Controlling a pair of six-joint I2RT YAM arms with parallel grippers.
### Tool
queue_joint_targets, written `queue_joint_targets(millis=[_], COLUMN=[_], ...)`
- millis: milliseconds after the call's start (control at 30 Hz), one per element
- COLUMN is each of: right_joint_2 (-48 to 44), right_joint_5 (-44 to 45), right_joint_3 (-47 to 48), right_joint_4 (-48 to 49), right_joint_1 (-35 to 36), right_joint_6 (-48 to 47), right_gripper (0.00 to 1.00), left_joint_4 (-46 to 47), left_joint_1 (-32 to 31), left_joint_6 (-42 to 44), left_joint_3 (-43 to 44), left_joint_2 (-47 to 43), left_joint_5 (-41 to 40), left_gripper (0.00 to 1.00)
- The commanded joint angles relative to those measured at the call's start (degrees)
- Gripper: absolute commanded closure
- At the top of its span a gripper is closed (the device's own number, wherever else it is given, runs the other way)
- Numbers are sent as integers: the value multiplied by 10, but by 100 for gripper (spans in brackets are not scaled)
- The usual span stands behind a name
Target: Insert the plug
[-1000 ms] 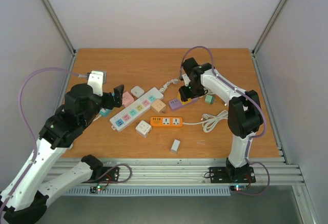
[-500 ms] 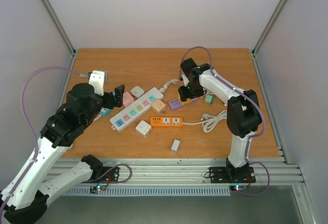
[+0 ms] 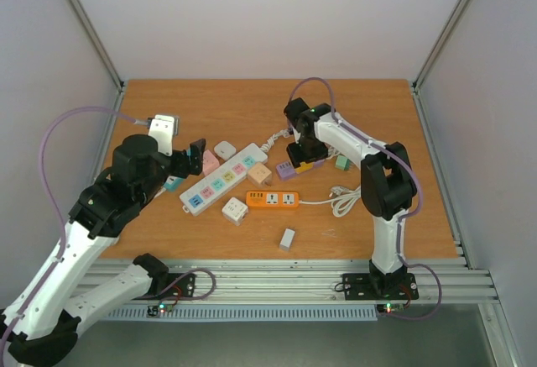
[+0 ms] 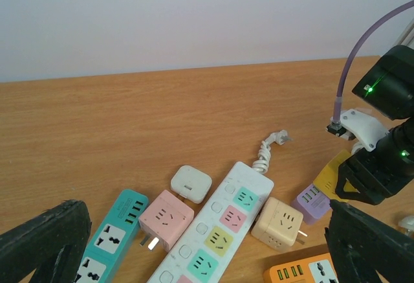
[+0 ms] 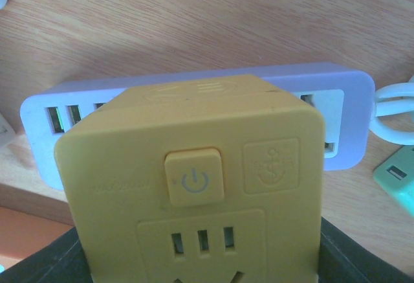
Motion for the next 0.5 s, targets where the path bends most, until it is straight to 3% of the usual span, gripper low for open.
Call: queue_joint_targets(millis=[0,267,467], right_joint_2=[69,140,146], right_joint_5=[45,113,84], right_joint_3=[-9,71,37], right_joint_4=[-14,-62,-12], right_joint_1=[-6,-6,-6], right_joint_6=[26,67,96], right_gripper=[78,76,76], left_joint_4=[15,15,14], left_joint_1=[0,0,-1], left_joint_6=[5,4,5], left_joint_3=[-2,-2,-3], left_joint_2=[3,8,10], left_joint_5=[2,3,-1], left_gripper=[1,0,1])
